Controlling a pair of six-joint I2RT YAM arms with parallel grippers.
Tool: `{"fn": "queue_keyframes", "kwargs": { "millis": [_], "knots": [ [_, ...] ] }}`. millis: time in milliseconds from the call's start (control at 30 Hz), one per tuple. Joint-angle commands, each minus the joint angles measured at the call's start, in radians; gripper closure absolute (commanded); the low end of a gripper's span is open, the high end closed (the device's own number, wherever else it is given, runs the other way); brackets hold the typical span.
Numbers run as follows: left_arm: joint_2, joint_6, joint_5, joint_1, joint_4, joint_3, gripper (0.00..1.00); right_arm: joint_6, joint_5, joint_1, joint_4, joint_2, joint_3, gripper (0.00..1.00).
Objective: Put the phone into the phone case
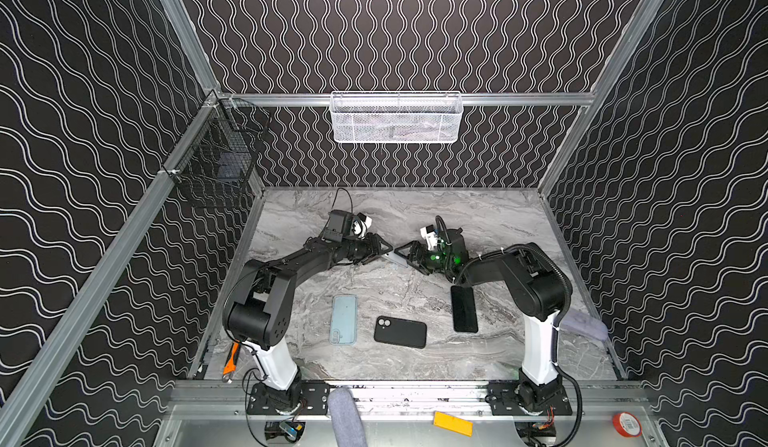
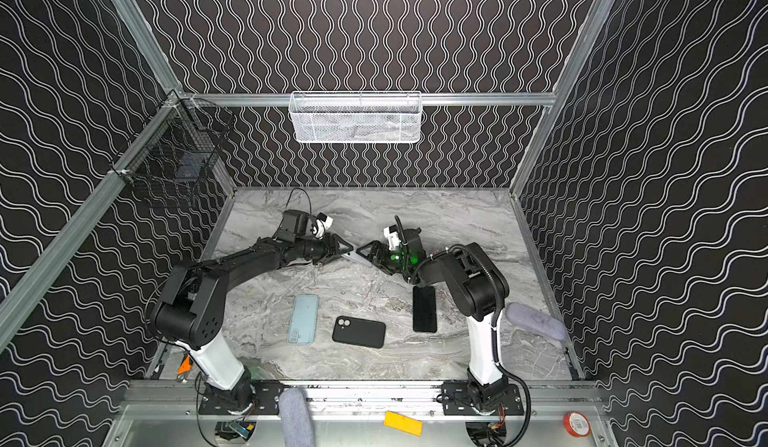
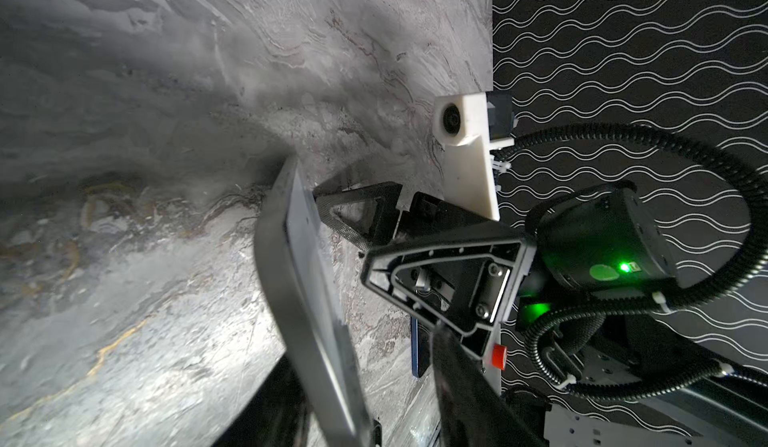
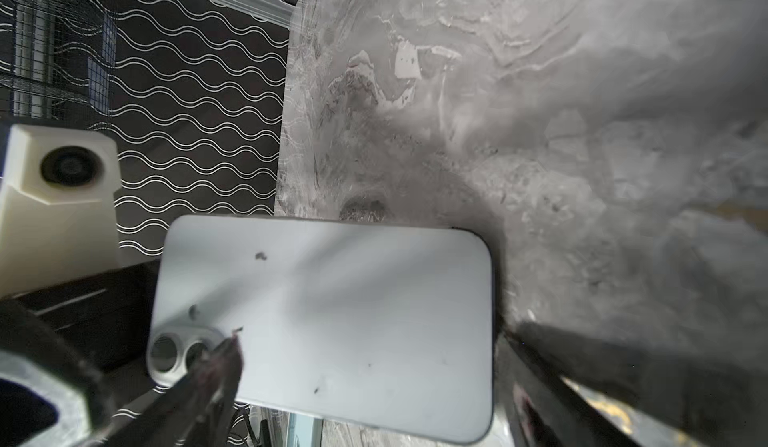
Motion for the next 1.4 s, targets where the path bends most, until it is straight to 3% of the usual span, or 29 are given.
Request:
{"fn": "queue_keyframes", "kwargs": {
  "millis": [0, 167, 333, 500, 1033, 1367],
  "knots": [
    [0.000, -0.002, 0.012, 0.000, 0.041, 0.004, 0.52, 0.035, 0.033, 0.003, -0.312, 0.018, -0.025, 0.02],
    [-0.005, 0.038, -0.027, -0.001, -0.039, 0.035, 0.54, 0.033, 0.034, 0.003, -0.310, 0.016, -0.028, 0.02],
    [0.007, 0.051, -0.056, -0.001, -0.099, 0.058, 0.65, 0.040, 0.034, 0.003, -0.302, 0.015, -0.032, 0.02],
    [0.007, 0.075, -0.079, -0.001, -0.140, 0.069, 0.68, 0.035, 0.037, 0.003, -0.306, 0.012, -0.032, 0.02],
    [-0.006, 0.092, -0.104, 0.005, -0.152, 0.059, 0.82, 0.026, 0.042, 0.003, -0.303, -0.012, -0.039, 0.02],
    [-0.034, 0.110, -0.091, 0.016, -0.161, 0.062, 1.00, -0.043, 0.077, -0.048, -0.364, -0.164, -0.072, 0.00]
  ]
}}
